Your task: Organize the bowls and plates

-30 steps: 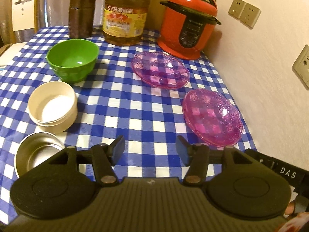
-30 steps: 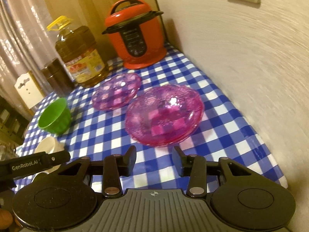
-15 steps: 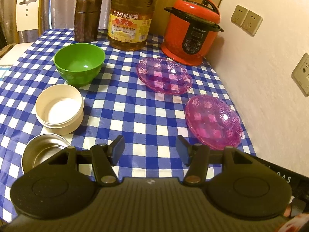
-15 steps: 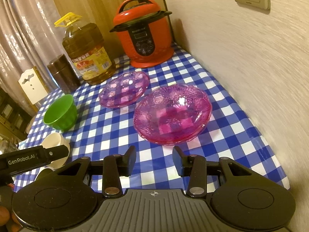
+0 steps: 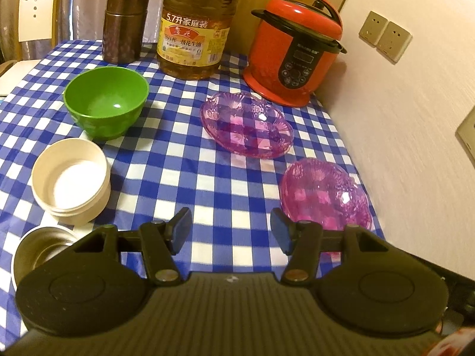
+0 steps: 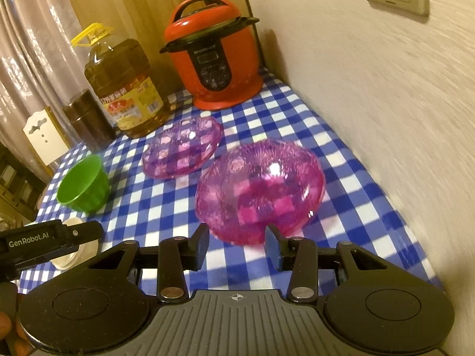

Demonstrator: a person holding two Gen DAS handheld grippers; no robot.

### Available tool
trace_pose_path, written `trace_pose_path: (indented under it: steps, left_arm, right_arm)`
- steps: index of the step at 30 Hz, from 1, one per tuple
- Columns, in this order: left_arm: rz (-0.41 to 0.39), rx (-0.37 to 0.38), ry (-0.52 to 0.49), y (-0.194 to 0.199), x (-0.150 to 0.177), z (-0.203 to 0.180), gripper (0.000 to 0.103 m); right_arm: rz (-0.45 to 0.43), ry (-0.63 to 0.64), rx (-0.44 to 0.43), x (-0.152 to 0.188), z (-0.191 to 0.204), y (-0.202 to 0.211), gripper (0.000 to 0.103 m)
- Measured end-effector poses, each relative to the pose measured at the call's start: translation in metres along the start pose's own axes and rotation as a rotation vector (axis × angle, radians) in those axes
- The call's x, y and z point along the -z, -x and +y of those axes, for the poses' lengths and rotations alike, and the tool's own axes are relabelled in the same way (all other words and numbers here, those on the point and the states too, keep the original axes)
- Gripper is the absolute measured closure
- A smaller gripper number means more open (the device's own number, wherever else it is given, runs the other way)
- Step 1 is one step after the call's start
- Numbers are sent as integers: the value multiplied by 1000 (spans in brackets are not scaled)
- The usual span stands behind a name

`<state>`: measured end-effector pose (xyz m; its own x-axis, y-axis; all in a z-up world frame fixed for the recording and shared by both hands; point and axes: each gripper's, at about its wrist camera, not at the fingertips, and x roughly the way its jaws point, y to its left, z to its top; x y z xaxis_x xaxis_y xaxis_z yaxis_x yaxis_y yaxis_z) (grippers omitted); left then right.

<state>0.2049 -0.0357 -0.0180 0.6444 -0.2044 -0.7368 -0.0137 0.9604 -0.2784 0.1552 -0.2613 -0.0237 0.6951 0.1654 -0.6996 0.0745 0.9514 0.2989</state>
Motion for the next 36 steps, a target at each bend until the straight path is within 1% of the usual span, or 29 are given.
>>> trace_pose_path:
  steps: [11,18,27,36]
  left_arm:
    - [6,11,22,-41,-35,5,48]
    - [12,11,28,-66,-52,9,47]
    - [31,31,83,-99,-72,18,46]
    - [27,10,107,-131,-90,25,46]
  right_arm:
    - [-9,43,1,-42,3,-43,61]
    - [1,60,6,-61,5,-73,61]
    - [23,72,-3,-81,7,-112,61]
    - [42,77,-21,-108,12,-151,61]
